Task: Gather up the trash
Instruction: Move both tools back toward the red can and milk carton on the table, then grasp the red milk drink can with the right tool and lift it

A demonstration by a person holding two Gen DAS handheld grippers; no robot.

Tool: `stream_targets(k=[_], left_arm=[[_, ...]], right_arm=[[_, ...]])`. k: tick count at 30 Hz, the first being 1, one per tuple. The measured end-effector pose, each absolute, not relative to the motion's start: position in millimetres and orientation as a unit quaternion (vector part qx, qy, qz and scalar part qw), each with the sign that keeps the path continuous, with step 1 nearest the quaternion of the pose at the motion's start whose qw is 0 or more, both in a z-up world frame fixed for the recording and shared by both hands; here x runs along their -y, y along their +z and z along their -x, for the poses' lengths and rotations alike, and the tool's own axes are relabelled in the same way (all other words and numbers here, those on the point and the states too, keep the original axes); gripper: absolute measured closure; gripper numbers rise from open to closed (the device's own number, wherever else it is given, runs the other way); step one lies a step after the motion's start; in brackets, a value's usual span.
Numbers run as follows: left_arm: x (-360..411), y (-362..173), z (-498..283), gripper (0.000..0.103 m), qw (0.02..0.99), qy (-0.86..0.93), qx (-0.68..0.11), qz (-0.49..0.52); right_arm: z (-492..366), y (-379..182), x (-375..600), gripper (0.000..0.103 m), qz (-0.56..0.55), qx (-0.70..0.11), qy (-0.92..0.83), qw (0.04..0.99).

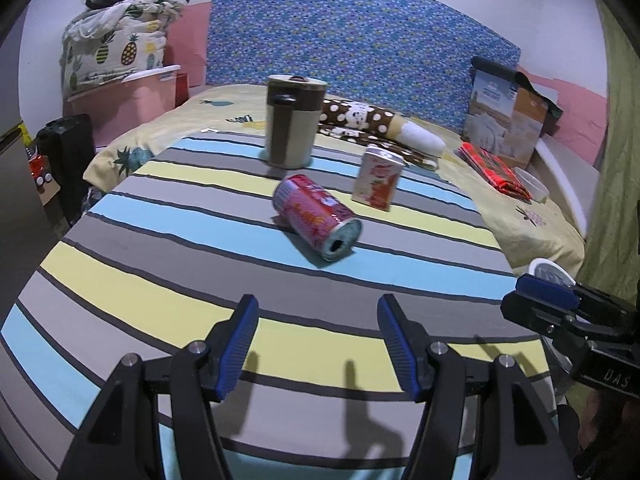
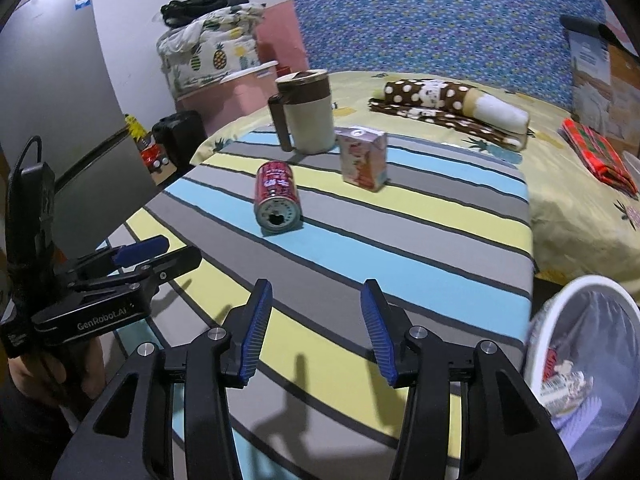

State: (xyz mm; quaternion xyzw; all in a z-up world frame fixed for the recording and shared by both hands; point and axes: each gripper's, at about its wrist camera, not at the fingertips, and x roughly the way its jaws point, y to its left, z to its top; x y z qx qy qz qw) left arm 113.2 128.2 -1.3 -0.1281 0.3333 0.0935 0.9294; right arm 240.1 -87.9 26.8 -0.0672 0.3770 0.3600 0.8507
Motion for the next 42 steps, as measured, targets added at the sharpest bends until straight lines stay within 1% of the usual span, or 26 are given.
stream_targets(k=[6, 8, 10, 11, 21, 27, 42], left_arm=[[-144.8, -8.7, -118.4, 0.039, 0.927, 0.103, -0.334, 0.137], [-149.1, -11.0, -120.1, 0.039, 0.926, 0.106, -0.334, 0.141], [-155.0, -13.6, -121.5, 0.039, 0.924, 0.111, -0.335, 0.145], [-157.6, -14.8, -121.9, 0.039, 0.924, 0.113, -0.336, 0.147], [-183.2, -25.0, -125.5, 0.039, 0.915, 0.138, -0.342, 0.161], [-196.6, -29.1, -122.3, 0.039, 0.912, 0.145, -0.343, 0.173], [-207.3, -34.9, -123.6, 0.039, 0.907, 0.130, -0.347, 0.201]], right_arm=[[-246.5, 22.0, 67.9, 0.053, 0.077, -0.382, 0.373, 0.842], [-249.7, 19.9, 61.1, 0.051, 0.080, -0.384, 0.378, 0.839], [-252.3, 18.4, 55.5, 0.043, 0.084, -0.385, 0.381, 0.836], [-254.5, 17.1, 51.0, 0.042, 0.086, -0.387, 0.384, 0.834], [-273.4, 11.3, 11.4, 0.042, 0.115, -0.382, 0.397, 0.827], [-284.7, 5.9, -6.8, 0.038, 0.129, -0.380, 0.399, 0.824], [-303.9, -8.8, -30.8, 0.038, 0.145, -0.398, 0.393, 0.816]])
